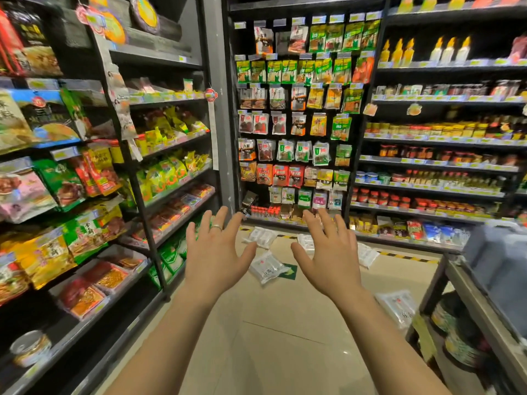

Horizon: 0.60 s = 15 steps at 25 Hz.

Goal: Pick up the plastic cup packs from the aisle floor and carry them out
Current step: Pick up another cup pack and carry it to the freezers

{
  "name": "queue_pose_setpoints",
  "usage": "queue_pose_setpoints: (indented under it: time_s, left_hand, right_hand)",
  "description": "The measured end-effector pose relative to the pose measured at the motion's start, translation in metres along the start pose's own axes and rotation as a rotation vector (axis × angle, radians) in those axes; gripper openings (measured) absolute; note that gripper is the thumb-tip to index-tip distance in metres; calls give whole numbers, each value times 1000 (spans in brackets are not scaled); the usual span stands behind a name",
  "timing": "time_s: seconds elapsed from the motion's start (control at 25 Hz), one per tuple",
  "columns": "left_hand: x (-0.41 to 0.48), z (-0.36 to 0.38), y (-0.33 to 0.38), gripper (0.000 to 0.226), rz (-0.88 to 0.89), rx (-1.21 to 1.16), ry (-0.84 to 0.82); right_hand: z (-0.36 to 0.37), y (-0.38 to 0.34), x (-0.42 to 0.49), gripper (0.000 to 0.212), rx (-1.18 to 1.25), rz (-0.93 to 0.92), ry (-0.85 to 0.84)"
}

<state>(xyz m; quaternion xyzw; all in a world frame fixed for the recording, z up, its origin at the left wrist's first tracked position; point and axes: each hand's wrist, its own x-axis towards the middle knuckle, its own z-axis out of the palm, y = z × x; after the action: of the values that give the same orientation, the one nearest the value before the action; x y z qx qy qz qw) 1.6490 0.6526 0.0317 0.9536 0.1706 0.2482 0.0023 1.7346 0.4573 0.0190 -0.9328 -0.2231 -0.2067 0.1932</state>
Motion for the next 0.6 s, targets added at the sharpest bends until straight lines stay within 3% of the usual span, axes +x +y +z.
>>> queue_pose_setpoints:
  time_s: [0.6]
  left_hand:
    - [205, 165, 53, 76, -78, -12, -62]
  right_hand:
    - [118, 123, 224, 65, 77, -30, -66]
